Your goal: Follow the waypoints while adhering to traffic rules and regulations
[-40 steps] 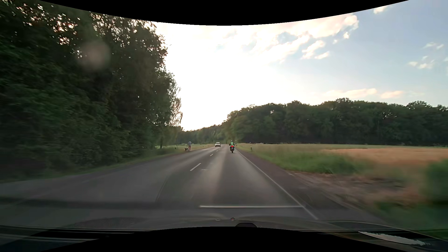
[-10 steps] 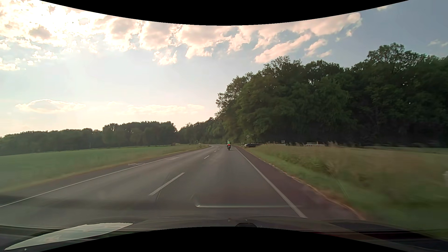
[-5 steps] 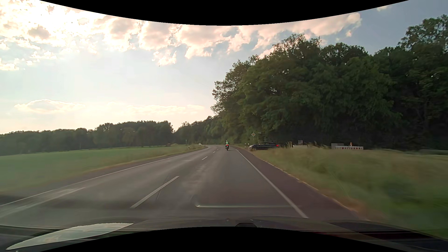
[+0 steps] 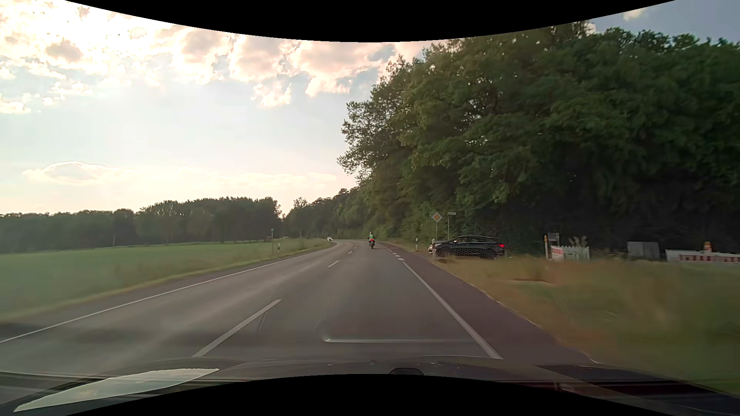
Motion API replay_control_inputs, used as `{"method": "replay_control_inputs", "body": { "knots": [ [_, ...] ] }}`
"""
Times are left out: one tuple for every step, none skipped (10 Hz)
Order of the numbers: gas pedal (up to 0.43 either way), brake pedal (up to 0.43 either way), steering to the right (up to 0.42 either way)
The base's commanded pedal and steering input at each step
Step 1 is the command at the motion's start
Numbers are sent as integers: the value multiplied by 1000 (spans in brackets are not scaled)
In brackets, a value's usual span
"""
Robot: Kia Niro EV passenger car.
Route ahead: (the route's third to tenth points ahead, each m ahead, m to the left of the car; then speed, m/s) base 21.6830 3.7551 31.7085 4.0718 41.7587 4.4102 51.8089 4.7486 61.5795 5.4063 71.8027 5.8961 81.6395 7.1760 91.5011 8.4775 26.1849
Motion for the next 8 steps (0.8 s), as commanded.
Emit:
{"method": "replay_control_inputs", "body": {
  "knots": [
    [598, 0, -5],
    [598, 0, -5],
    [598, 0, -5],
    [598, 0, -5],
    [591, 0, -4],
    [591, 0, -4],
    [591, 0, -5],
    [579, 0, -6]
  ]
}}
